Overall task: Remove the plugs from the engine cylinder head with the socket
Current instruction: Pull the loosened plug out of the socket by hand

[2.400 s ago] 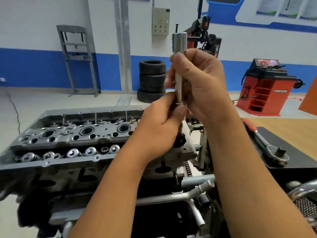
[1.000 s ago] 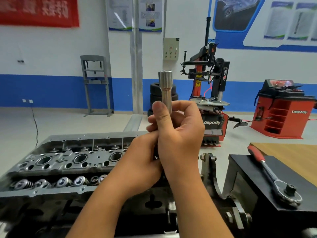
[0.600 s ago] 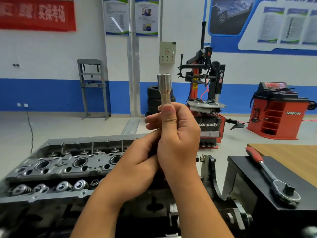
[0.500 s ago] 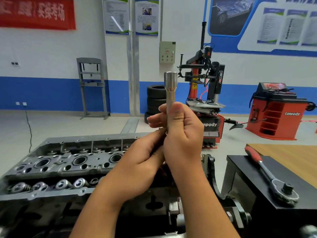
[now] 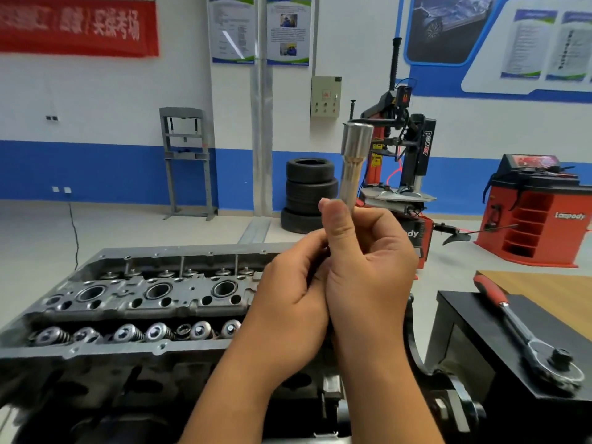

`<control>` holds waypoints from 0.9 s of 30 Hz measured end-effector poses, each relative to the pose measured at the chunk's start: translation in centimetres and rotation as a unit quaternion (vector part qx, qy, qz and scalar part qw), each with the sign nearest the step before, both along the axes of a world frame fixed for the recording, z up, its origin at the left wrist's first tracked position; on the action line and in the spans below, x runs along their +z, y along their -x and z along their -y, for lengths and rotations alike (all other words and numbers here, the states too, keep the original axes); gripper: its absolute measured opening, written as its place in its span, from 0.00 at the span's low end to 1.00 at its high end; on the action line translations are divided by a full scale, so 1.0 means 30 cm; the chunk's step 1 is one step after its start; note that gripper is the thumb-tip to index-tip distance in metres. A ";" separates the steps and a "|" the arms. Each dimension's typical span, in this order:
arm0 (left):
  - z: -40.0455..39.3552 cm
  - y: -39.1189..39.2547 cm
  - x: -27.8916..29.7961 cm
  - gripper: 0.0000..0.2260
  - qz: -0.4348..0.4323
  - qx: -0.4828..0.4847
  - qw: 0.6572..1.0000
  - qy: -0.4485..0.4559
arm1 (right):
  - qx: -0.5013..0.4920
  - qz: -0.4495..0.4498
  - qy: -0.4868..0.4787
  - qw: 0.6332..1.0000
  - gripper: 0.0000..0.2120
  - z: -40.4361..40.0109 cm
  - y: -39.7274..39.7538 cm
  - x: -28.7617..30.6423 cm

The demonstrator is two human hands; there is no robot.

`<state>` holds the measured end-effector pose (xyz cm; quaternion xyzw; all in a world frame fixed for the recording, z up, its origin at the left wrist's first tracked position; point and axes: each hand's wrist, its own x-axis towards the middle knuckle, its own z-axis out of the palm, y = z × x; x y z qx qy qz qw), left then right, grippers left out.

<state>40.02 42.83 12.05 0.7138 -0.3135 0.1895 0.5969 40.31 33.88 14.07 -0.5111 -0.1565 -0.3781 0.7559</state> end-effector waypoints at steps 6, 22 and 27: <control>-0.002 -0.025 -0.018 0.15 -0.011 0.036 0.998 0.042 | 0.109 -0.035 0.036 0.993 0.16 0.041 -0.028 -0.023; -0.021 0.001 -0.005 0.11 -0.050 -0.015 0.998 0.027 | 0.136 -0.070 0.025 0.988 0.18 0.058 -0.021 -0.046; -0.016 -0.003 -0.014 0.09 -0.067 0.051 0.991 0.100 | 0.160 -0.084 0.007 0.984 0.18 0.050 -0.008 -0.042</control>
